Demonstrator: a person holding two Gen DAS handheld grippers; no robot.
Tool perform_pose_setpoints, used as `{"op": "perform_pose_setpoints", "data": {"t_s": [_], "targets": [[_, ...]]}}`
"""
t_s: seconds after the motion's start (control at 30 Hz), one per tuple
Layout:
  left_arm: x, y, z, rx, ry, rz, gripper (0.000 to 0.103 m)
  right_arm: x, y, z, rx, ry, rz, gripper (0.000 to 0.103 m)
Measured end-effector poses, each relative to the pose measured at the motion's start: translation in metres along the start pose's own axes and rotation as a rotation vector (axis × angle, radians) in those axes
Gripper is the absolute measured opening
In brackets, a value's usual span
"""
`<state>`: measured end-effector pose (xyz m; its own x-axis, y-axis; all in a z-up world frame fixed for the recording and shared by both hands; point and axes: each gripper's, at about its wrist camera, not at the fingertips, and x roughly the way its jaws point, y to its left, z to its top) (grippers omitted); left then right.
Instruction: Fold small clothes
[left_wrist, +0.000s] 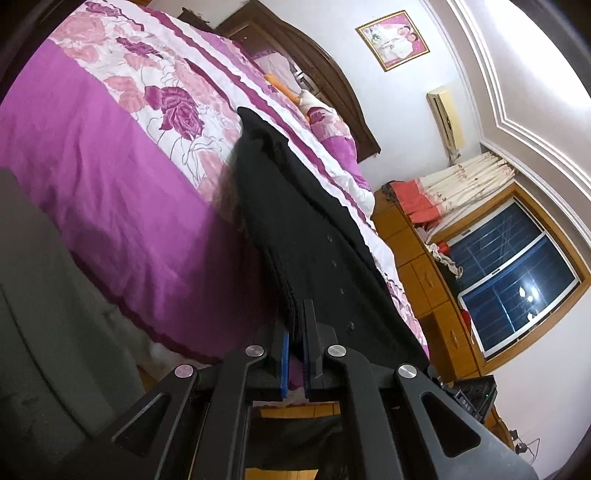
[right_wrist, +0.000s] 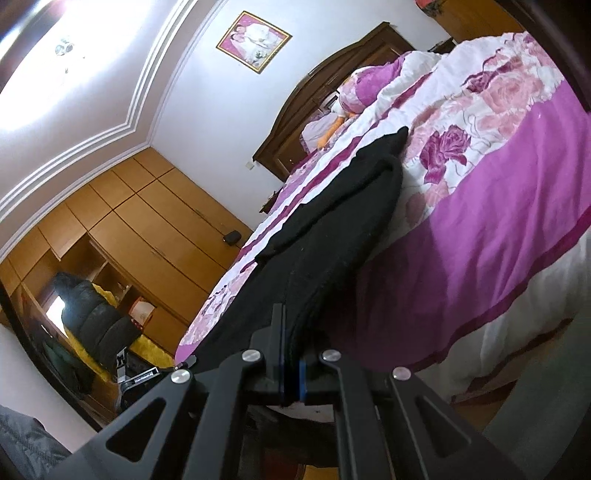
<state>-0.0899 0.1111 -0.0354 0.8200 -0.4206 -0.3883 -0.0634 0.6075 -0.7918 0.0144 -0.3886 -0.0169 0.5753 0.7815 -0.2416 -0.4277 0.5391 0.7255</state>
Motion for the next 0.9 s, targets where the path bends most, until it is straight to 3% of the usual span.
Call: {"op": "perform_pose_setpoints", "data": {"t_s": [0.57, 0.9], "targets": [[0.006, -0.004, 0.016, -0.007, -0.020, -0.020, 0.000, 0.008, 0.004, 0.023, 0.000, -0.008, -0.009, 0.005], [0.022, -0.021, 0.055, 0.024, -0.048, -0.052, 0.000, 0.032, 0.026, 0.070, -0.060, -0.030, 0.006, 0.005]]}}
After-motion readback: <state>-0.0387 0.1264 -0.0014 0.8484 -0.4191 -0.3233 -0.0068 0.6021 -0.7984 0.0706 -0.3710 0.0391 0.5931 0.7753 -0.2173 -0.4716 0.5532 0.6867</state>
